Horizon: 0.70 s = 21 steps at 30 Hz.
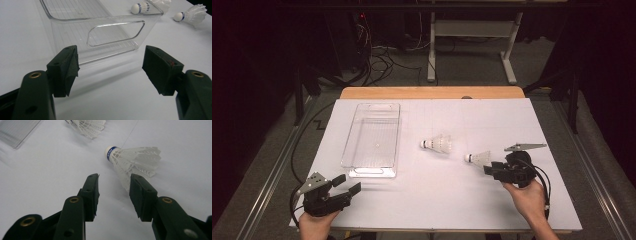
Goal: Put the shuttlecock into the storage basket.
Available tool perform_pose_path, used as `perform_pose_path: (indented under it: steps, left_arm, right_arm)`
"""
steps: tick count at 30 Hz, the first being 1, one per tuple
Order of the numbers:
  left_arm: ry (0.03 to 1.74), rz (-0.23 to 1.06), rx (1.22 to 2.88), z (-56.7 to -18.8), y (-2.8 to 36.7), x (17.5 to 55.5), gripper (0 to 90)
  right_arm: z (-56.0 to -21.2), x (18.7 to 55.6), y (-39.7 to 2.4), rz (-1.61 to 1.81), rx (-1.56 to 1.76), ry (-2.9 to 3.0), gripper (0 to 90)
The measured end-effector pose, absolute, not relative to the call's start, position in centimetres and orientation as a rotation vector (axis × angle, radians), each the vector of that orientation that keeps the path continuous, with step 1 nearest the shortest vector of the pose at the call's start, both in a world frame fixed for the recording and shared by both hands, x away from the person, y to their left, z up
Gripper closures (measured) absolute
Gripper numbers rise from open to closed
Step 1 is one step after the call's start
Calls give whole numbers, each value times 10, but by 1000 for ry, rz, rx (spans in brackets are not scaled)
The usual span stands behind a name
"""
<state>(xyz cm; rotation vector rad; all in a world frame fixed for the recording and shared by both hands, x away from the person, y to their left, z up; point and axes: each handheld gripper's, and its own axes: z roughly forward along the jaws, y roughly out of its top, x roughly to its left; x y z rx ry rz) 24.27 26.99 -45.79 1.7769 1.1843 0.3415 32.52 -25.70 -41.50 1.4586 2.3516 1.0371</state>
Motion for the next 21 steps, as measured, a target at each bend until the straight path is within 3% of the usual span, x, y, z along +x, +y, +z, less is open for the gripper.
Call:
perform_pose_path:
  steps: [9,21]
  left_arm:
    - [1183,343,1779,-458,270,243,300]
    - [1169,355,1792,-457,268,242,300]
  right_arm:
    - [-420,333,-254,1016,1473,2358,628]
    - [-430,345,-244,966,1485,2374,741]
